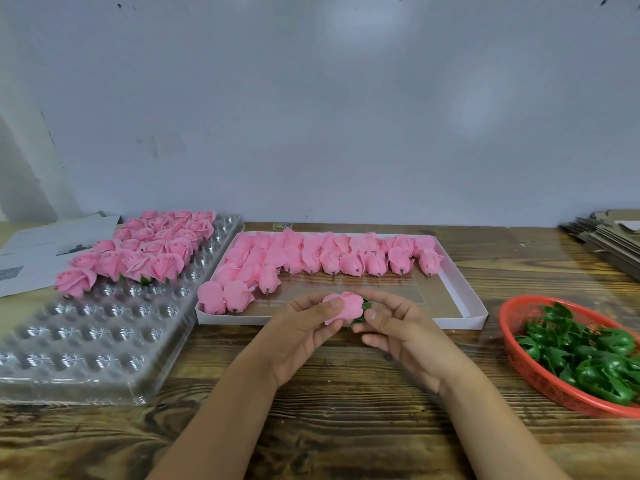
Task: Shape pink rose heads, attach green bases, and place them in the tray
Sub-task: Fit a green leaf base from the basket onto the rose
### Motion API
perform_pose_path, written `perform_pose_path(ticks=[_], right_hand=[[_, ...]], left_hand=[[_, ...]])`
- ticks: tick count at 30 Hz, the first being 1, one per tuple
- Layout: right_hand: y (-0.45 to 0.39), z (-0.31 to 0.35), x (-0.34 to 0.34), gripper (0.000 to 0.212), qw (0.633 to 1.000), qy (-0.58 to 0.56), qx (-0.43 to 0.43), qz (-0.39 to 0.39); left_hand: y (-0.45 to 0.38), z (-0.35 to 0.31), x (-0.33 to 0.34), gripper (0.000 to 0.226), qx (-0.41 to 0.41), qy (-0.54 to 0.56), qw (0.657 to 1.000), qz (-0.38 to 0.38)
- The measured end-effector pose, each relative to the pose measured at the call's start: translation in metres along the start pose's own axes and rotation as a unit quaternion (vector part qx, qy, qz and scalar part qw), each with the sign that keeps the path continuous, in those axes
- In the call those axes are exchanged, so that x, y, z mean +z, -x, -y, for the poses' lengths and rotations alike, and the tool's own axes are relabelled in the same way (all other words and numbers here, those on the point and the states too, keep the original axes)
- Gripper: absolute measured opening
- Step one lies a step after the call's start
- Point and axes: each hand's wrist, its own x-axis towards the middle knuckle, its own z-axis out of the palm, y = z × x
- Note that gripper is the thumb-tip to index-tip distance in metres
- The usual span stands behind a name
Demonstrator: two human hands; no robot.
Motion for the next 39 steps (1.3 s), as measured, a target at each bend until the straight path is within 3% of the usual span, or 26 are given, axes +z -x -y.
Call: perform_pose_path(ticks=[8, 17, 23, 28, 39], right_hand=[[-0.002, 0.0, -0.005, 0.032, 0.993, 0.033, -0.032, -0.107], [-0.002, -0.005, 0.003, 0.037, 0.984, 0.119, -0.087, -0.1], [-0.004, -0.009, 0.004, 0.037, 0.978, 0.15, -0.109, -0.097], [-0.004, -0.01, 0.004, 0.034, 0.978, 0.149, -0.115, -0.091], [-0.005, -0.013, 0.007, 0.04, 0.977, 0.146, -0.123, -0.092]], left_hand=[[-0.004, -0.001, -0.004, 0.02, 0.03, -0.007, 0.999, -0.039], [-0.003, 0.002, -0.002, 0.039, 0.045, -0.04, 0.997, -0.058], [-0.003, 0.003, -0.002, 0.022, 0.036, -0.063, 0.995, -0.062], [-0.003, 0.002, -0.002, 0.036, 0.028, -0.052, 0.996, -0.071], [-0.003, 0.004, -0.002, 0.027, 0.036, -0.069, 0.996, -0.042]])
